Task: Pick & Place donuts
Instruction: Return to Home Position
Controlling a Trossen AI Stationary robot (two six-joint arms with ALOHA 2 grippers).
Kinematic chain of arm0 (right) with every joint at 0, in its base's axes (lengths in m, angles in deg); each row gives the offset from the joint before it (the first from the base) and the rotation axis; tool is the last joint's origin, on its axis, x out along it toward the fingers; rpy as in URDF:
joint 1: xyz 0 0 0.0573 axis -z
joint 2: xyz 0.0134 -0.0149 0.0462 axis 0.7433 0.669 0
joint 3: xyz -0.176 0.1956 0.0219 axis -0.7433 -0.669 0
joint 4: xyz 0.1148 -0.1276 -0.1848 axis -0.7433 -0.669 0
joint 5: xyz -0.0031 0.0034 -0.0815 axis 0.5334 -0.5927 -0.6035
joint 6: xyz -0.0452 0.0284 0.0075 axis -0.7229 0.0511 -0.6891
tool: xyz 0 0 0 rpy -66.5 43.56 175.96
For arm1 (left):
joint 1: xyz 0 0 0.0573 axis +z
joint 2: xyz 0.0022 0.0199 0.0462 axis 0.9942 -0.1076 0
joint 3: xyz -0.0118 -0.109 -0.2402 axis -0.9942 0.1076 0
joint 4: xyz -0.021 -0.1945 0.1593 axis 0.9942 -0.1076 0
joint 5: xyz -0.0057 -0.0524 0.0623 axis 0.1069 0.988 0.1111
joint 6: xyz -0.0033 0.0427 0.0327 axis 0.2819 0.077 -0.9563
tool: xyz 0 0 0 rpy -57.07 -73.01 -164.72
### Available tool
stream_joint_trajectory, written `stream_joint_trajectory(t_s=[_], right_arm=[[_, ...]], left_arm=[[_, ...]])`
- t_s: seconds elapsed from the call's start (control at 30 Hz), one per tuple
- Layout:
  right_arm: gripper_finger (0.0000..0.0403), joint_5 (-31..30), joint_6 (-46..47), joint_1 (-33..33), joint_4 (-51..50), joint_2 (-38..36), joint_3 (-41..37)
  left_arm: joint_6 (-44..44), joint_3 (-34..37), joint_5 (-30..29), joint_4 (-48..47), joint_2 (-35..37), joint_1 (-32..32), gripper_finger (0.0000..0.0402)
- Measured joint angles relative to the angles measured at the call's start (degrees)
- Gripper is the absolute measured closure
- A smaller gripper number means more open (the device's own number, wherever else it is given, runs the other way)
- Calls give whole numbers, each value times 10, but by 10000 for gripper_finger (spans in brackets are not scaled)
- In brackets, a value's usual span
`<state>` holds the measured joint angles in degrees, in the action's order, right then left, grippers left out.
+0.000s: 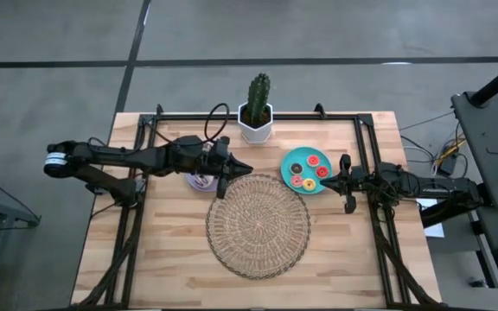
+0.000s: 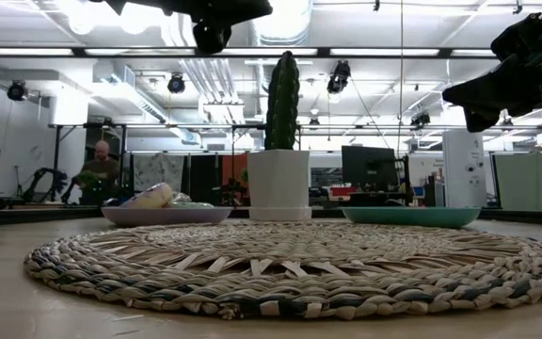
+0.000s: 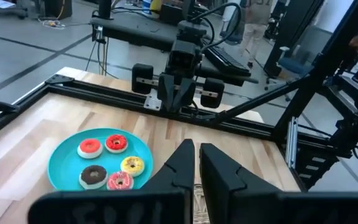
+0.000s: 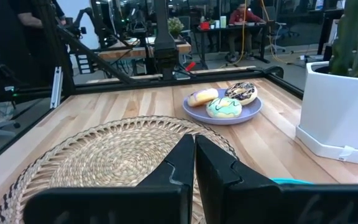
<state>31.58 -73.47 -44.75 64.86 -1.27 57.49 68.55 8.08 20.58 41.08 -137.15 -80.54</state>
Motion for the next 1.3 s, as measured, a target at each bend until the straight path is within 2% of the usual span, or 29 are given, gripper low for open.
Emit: stream_joint_trajectory(t_s=[0.7,1.3], right_arm=[[394,0,0,0,0,0,0],[394,1,0,0,0,0,0]], left_arm=[[18,10,-2,1,5,0,402],[14,208,-2,38,236,-2,402]])
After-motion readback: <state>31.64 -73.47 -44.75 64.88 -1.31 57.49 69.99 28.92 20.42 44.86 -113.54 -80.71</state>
